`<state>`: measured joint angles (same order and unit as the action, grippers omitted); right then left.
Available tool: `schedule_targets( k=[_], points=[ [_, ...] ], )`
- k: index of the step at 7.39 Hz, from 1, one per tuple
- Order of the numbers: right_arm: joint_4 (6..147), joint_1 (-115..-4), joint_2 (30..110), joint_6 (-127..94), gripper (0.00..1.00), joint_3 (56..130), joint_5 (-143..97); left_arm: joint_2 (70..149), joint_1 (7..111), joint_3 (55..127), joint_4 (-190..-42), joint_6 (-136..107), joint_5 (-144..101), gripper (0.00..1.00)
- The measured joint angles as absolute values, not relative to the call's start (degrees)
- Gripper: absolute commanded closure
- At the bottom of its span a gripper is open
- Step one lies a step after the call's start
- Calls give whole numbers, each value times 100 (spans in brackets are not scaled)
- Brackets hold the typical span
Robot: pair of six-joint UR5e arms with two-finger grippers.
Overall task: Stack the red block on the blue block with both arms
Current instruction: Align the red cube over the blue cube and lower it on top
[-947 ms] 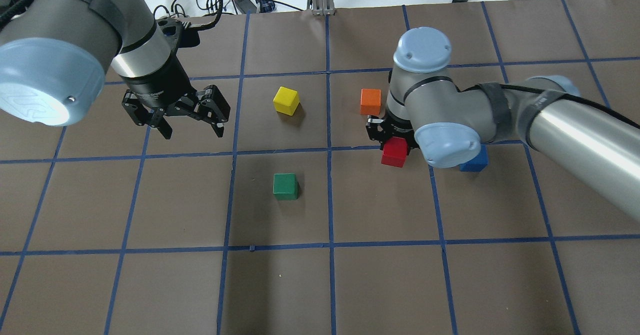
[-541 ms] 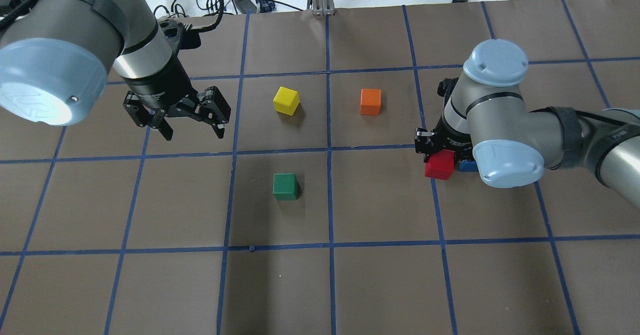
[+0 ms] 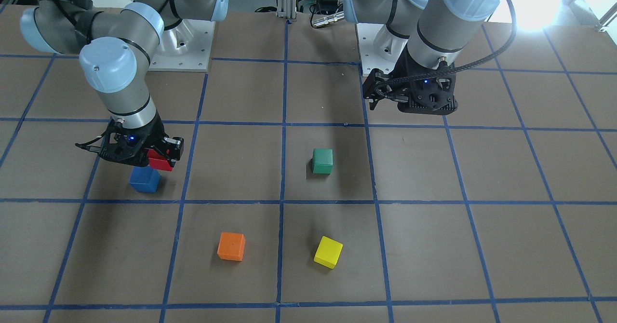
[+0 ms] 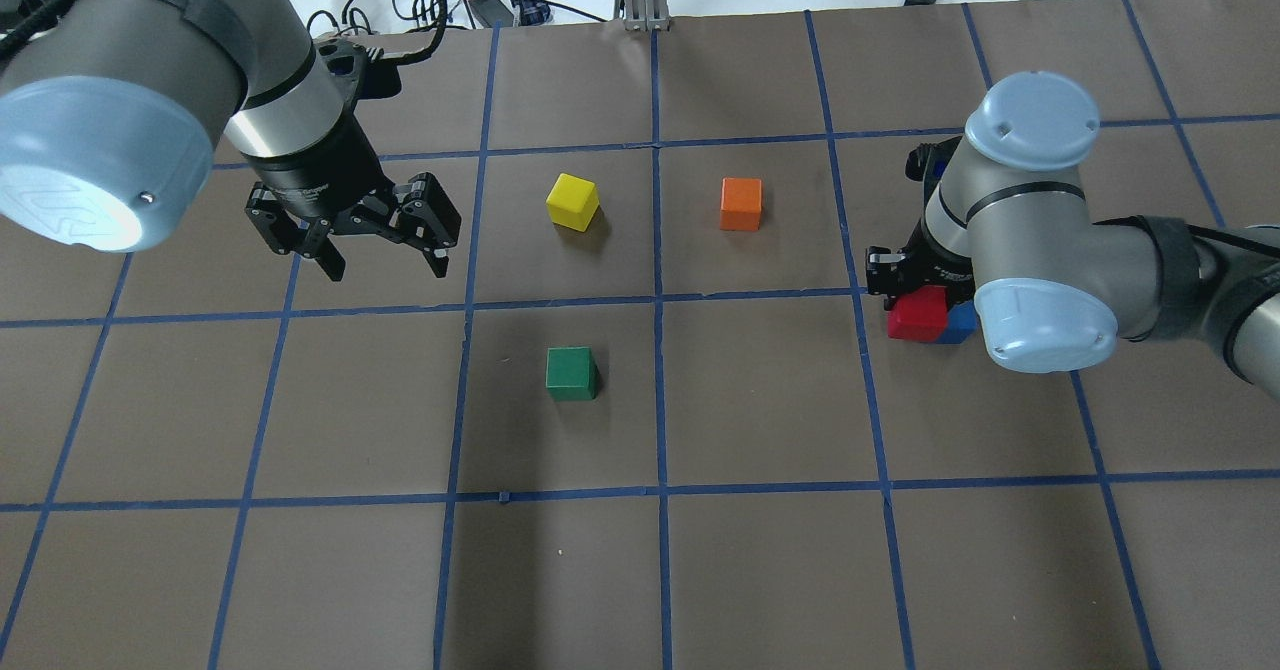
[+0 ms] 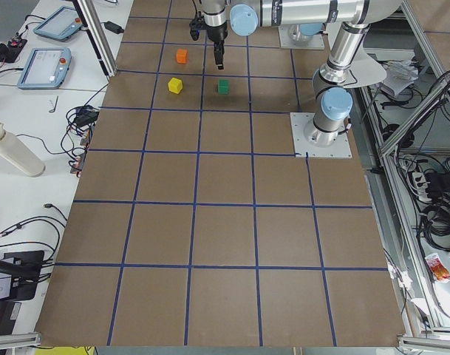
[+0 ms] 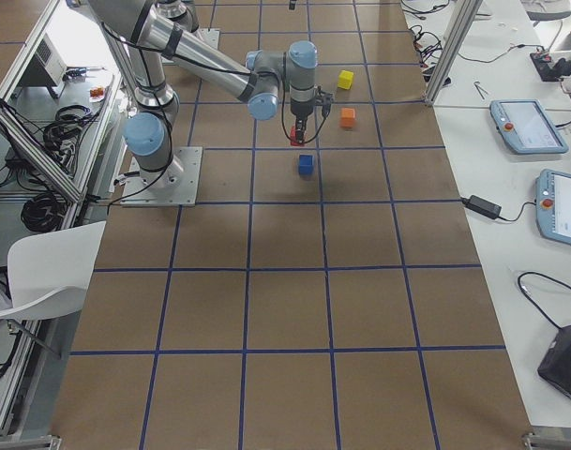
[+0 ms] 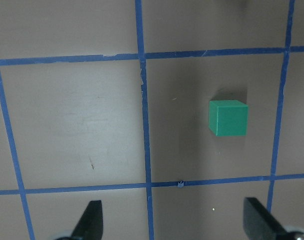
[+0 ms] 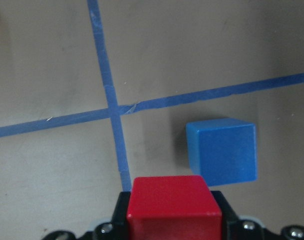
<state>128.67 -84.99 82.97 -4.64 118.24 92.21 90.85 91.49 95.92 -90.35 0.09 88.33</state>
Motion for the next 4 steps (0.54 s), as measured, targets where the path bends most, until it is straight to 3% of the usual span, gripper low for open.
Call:
schedule_targets(
  k=[4],
  points=[
    [12930,-7992,8280,-31,100,11811,9160,9102,9149,9597,-9044,11,8825,0]
  ],
)
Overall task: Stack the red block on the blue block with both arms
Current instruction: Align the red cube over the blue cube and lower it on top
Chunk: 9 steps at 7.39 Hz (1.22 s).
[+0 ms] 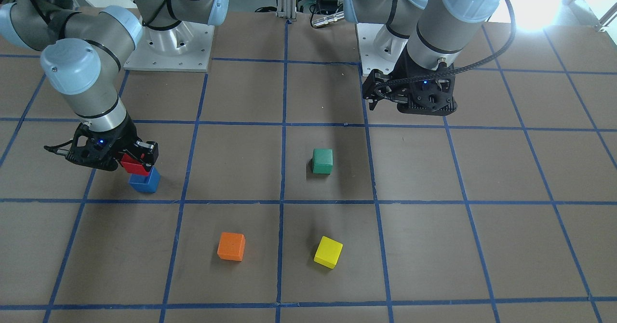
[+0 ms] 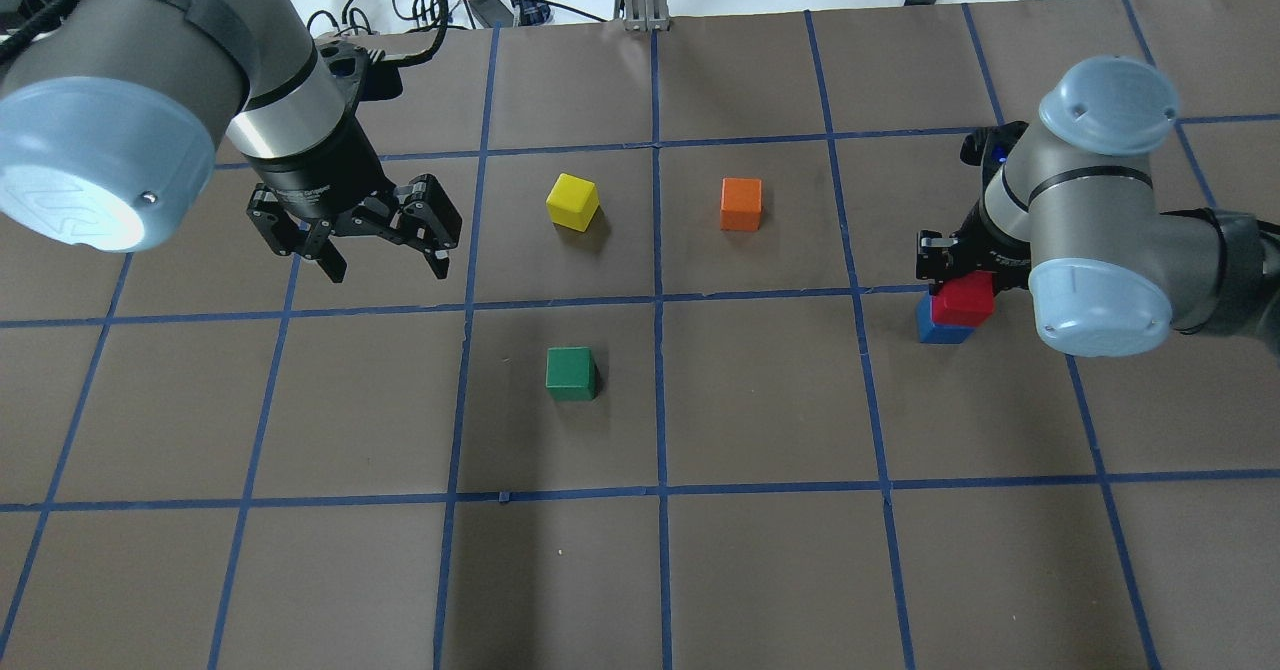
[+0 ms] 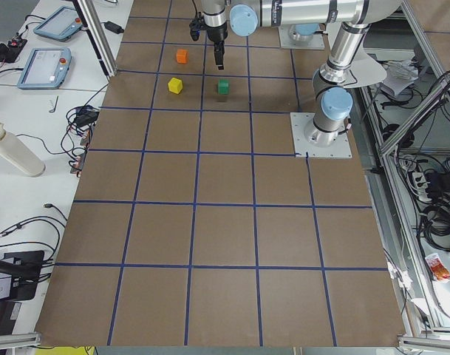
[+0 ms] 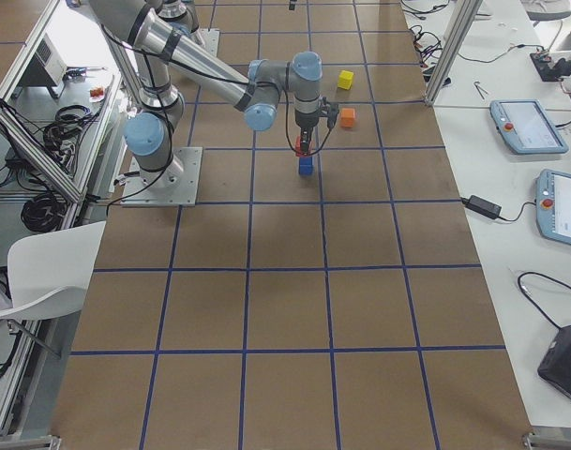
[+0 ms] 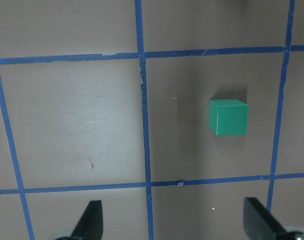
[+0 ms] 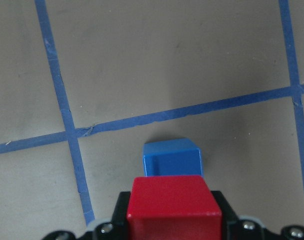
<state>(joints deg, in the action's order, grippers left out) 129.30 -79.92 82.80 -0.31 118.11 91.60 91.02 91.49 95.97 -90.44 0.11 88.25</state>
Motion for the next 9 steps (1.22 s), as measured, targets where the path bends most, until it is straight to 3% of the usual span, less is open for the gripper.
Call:
schedule_targets(
  k=[9],
  points=[
    [12972,-7963,8133,383,100,11807,9168,9162,9149,9598,-9027,18,8833,0]
  ],
)
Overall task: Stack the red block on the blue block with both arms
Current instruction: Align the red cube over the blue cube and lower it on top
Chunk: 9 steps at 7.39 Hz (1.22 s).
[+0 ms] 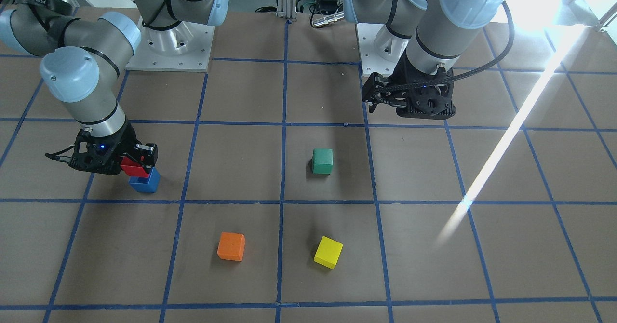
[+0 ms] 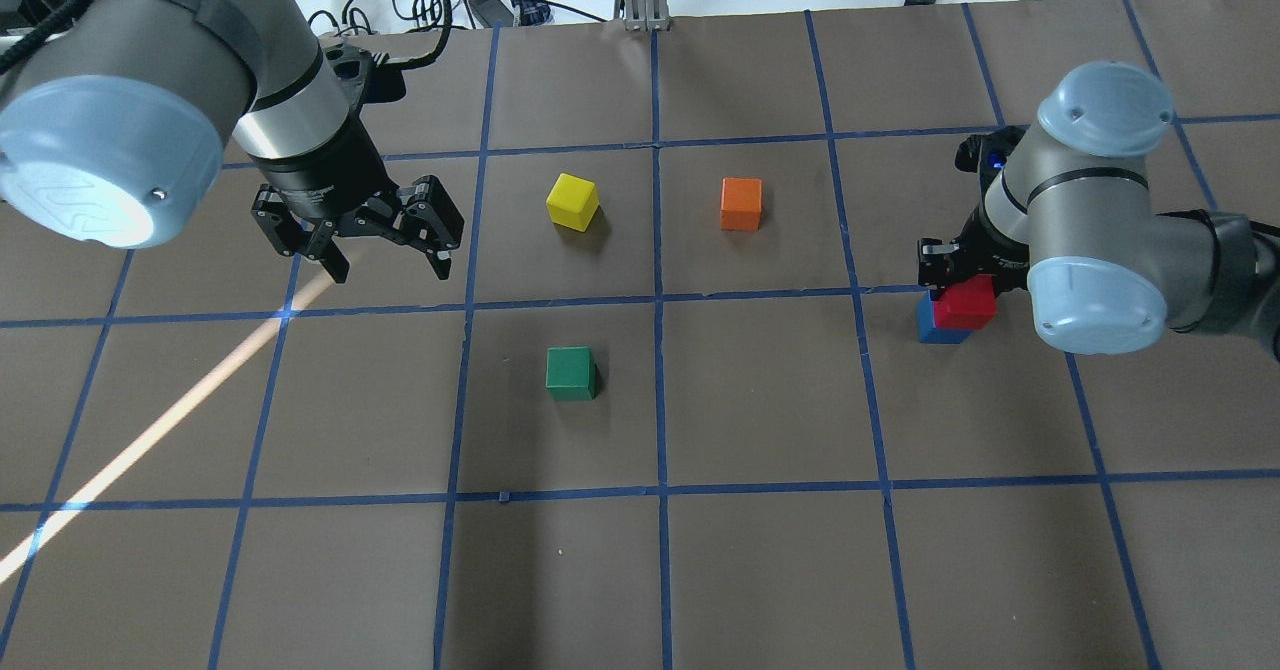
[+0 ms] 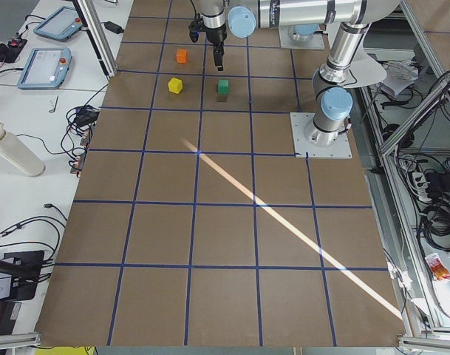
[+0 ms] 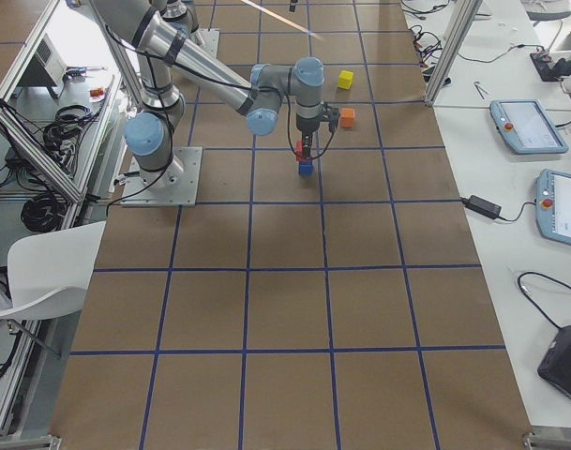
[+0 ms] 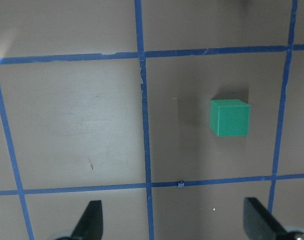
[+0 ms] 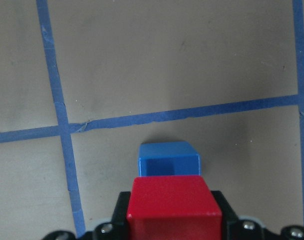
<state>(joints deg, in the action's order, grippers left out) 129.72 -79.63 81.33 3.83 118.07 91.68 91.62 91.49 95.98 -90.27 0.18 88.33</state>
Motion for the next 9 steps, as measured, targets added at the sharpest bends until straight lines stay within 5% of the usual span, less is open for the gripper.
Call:
schedule_targets(
  k=[9],
  points=[
    [12972,-7867,8066,464,97,11812,9170,9150,9149,9598,-9035,18,8833,0]
  ],
)
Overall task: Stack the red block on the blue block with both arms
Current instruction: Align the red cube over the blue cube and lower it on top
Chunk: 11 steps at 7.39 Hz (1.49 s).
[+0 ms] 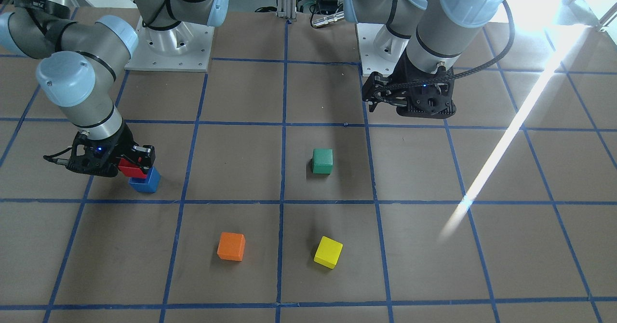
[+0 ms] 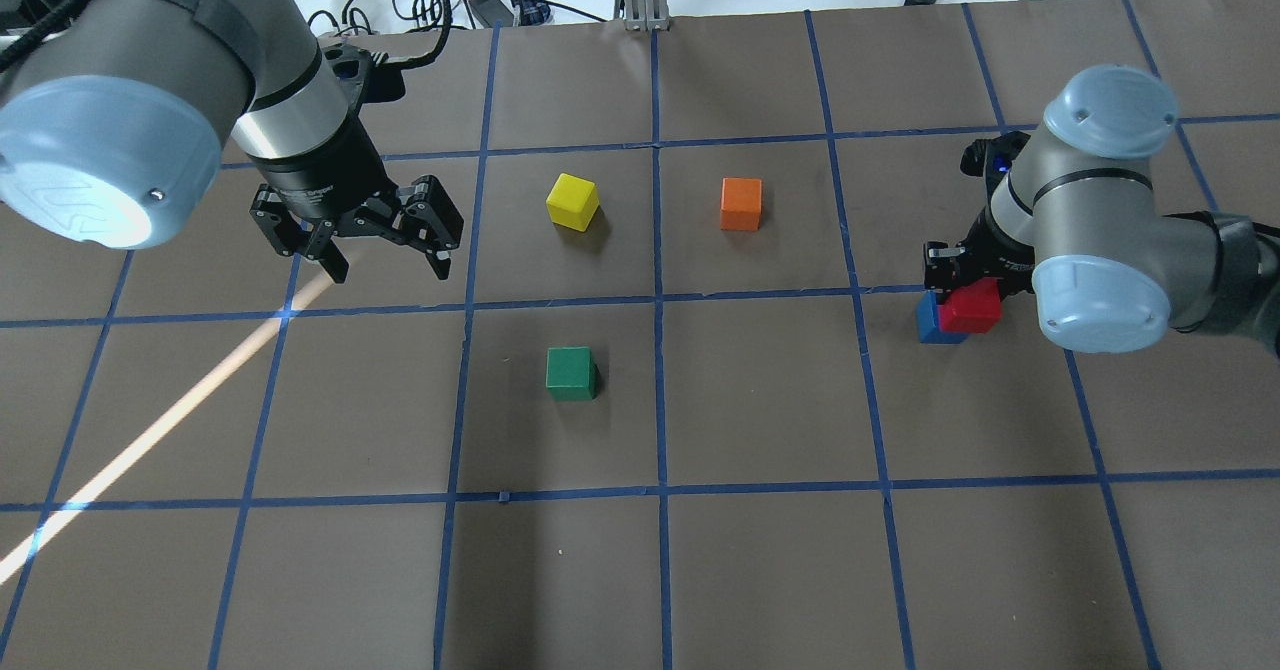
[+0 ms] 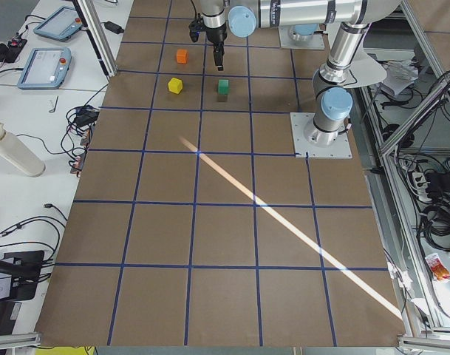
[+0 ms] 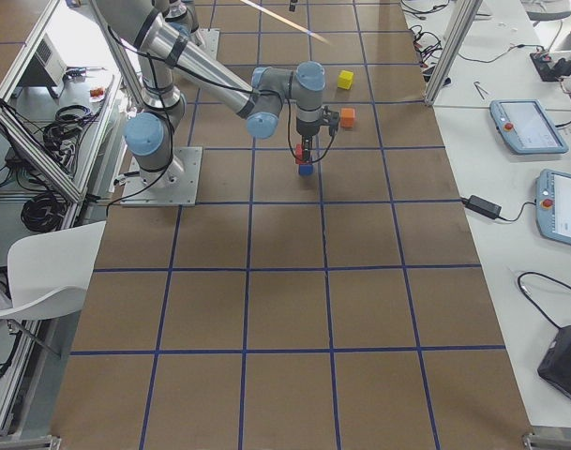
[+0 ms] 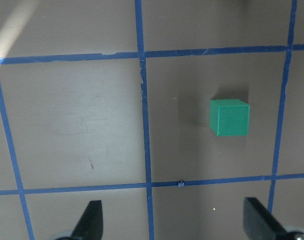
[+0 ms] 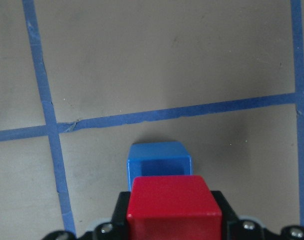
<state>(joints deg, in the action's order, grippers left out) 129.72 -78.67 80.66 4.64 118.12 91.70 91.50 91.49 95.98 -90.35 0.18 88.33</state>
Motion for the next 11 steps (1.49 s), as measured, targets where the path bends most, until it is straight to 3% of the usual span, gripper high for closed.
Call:
schedule_targets(
  k=[6,7,8,9,11],
  points=[
    [12985,-7874,7992,426,96,11778,9165,9153,9150,9598,-9030,18,8831,0],
    [13019,-7873,7963,423,92,11771,9166,9161,9150,9596,-9018,18,8830,0],
    [13039,-7870,7952,429,50,11770,9165,9162,9149,9593,-9012,18,8831,0],
    [13047,-7869,7949,434,32,11768,9157,9161,9149,9590,-9010,18,8832,0],
    [13051,-7870,7946,420,27,11771,9012,9159,9149,9589,-9009,18,8833,0]
  ],
)
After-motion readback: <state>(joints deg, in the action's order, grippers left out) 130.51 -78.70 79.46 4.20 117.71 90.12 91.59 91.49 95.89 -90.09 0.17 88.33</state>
